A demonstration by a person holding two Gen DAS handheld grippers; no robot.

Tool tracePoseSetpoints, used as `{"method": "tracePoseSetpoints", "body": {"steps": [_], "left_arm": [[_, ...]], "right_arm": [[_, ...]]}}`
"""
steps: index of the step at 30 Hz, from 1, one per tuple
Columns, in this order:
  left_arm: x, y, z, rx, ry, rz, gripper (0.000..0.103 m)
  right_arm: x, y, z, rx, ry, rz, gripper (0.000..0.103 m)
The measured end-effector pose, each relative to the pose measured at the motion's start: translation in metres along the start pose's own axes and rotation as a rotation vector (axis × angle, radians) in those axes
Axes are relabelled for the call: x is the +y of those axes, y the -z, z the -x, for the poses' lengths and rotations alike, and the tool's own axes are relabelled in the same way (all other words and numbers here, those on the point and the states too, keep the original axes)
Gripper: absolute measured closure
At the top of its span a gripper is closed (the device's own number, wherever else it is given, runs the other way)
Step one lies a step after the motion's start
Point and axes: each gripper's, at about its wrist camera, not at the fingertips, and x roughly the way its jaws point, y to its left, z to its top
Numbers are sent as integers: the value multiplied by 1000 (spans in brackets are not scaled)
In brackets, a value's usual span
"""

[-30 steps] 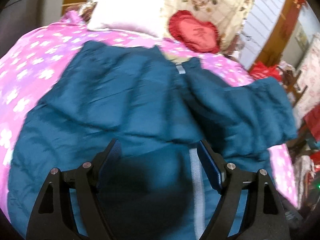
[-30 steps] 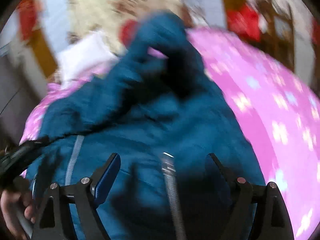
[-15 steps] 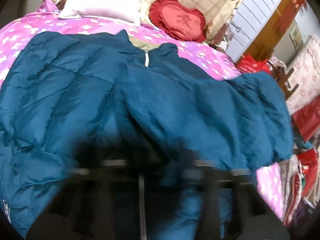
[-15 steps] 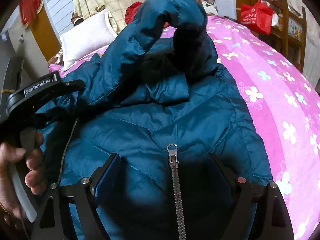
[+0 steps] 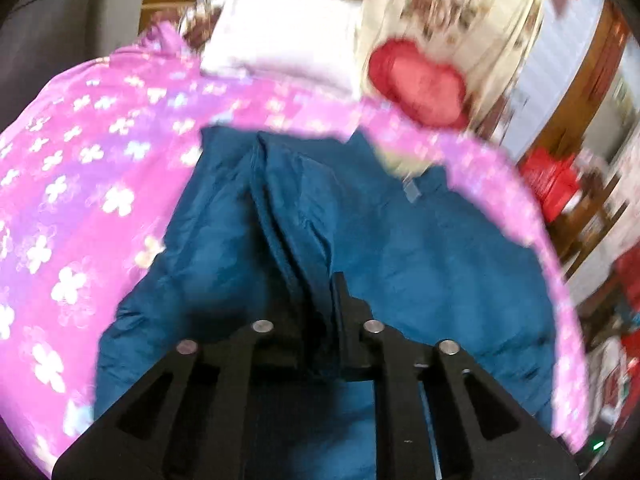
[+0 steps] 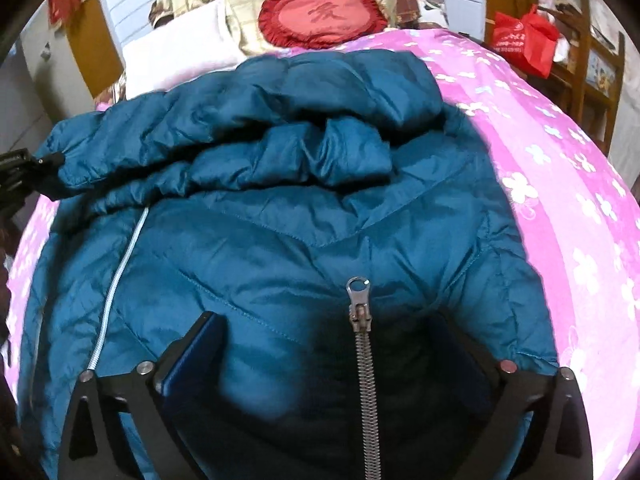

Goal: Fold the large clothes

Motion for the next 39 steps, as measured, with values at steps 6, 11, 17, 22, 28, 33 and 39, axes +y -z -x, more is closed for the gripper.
{"method": "tracePoseSetpoints", "body": {"steps": [6,11,17,22,28,33,39], "left_arm": [[7,4,33,-181,-149,20,47],[-28,-4,51,-354,-190,-24,34],[-62,-7,-28,-145,-214,-189,34],[-32,8,-70,-52,-290,-149,30],[-25,8,-76,-44,-283,-150,25],[-22,16,-28,-87,-244,-169,25],[-10,65,29,-27,-179,-249,25]], "right_arm": [[-7,-4,15,-27,-35,-22,17],[-21,-42,64,-271,13,15,19],[-11,-123,45,-308,-45,62,19],[-5,-147,-30,-149,-114,76,19],[-24,-136,-72,-66,-106,10,11],[-23,-119,-14,-147,-87,64,16],[-34,-39,58,-148,-59,101,16]]}}
